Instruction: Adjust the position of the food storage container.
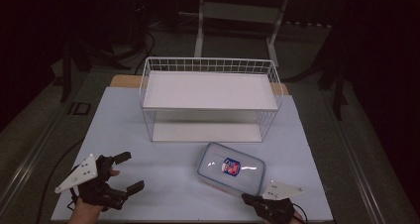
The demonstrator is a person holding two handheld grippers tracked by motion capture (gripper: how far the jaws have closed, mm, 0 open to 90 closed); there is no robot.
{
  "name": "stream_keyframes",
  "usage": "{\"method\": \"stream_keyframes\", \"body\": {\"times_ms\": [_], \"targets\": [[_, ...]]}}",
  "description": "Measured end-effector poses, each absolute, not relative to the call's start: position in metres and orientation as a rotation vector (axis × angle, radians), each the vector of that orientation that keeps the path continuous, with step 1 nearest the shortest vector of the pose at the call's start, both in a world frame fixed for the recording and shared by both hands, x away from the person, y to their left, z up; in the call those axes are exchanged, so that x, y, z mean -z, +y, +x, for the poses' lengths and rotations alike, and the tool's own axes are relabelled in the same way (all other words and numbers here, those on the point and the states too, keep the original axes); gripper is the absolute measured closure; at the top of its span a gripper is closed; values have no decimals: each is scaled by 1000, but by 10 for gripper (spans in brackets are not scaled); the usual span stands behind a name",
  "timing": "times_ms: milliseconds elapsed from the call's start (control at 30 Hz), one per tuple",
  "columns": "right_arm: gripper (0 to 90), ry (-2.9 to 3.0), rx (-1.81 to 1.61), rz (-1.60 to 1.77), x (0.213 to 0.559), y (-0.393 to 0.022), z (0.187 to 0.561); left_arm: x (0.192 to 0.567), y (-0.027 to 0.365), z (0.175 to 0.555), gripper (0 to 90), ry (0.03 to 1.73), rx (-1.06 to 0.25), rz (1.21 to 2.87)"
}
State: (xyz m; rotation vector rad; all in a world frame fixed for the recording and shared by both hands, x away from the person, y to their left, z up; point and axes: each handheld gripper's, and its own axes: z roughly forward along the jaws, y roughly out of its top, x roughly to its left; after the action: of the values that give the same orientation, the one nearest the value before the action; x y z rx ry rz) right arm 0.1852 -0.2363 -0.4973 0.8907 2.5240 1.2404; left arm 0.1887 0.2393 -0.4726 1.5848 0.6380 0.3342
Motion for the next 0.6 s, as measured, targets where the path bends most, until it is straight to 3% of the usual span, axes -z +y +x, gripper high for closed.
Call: {"method": "stream_keyframes", "body": {"times_ms": [600], "targets": [[900,2373,-1161,982,495,-266,214,473,237,189,0,635,-330,1588]]}}
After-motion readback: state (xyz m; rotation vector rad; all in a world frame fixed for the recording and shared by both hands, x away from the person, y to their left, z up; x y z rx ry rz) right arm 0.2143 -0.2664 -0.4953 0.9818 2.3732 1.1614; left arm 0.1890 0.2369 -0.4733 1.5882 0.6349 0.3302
